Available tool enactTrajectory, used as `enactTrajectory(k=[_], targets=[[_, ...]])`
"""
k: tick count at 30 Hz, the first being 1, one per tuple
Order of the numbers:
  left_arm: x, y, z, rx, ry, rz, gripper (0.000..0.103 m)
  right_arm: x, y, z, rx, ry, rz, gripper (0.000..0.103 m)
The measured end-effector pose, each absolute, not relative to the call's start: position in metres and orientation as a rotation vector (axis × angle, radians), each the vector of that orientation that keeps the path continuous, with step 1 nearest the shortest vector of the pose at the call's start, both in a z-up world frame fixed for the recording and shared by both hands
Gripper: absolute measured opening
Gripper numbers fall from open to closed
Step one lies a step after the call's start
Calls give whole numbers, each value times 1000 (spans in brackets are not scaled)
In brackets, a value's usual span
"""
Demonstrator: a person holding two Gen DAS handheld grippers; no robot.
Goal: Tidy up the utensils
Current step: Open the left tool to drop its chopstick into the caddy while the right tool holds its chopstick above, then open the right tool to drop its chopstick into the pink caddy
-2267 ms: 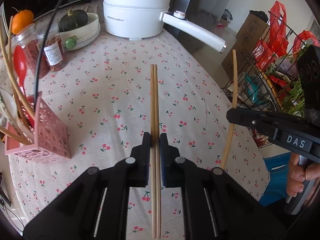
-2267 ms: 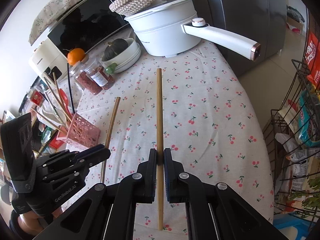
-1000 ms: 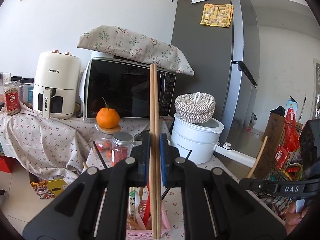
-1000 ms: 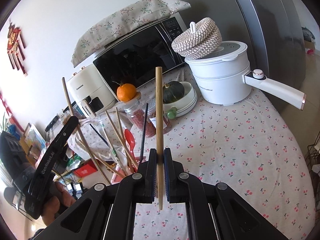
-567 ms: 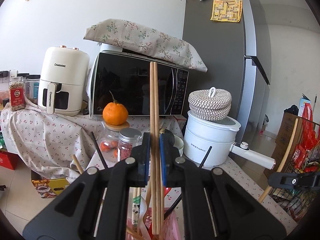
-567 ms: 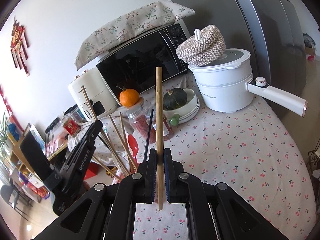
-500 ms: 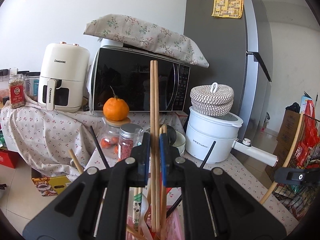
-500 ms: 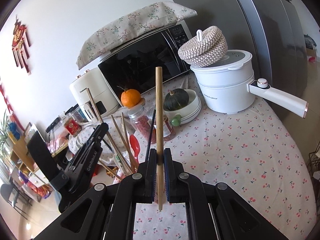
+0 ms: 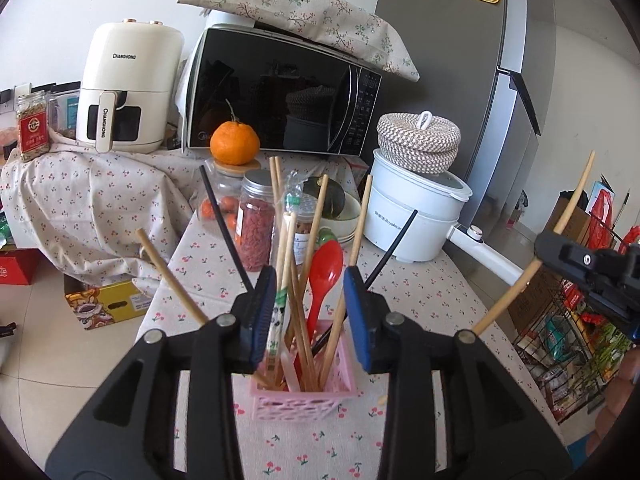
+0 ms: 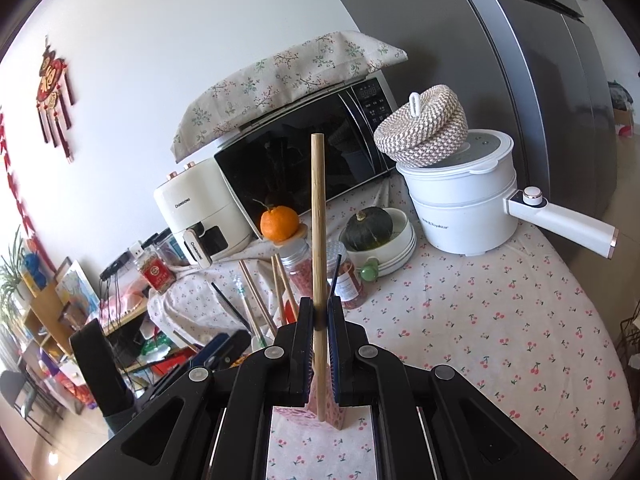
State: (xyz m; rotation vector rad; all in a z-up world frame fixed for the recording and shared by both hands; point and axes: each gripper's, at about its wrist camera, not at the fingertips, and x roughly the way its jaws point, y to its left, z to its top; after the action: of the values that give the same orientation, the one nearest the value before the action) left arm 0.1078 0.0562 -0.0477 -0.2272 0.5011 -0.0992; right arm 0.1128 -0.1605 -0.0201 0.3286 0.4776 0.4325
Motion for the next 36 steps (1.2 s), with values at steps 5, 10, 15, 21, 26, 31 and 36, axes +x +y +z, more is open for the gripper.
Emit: enactTrajectory(k=[5, 10, 15, 21, 26, 31, 36], targets=[[93, 62, -49, -211, 581, -105, 55, 112, -151, -12, 324, 428, 445, 7], [81, 69, -54, -168, 629, -115, 63, 116, -134, -12, 303, 405, 462, 7], [78, 84, -67, -181, 710, -125, 68, 123, -110, -18, 238, 414, 441, 7], [77, 98, -75, -198, 768, -115, 70, 131, -78, -34, 103, 467, 414, 7], [74, 103, -75, -213, 782, -117, 74, 138, -71, -45, 124, 512, 460, 28], [75, 105, -72, -241, 801, -127, 83, 133, -89, -36, 200, 489, 453, 59], [76, 98, -69, -242, 818, -110, 96, 131, -109, -33, 241, 525, 399, 77]])
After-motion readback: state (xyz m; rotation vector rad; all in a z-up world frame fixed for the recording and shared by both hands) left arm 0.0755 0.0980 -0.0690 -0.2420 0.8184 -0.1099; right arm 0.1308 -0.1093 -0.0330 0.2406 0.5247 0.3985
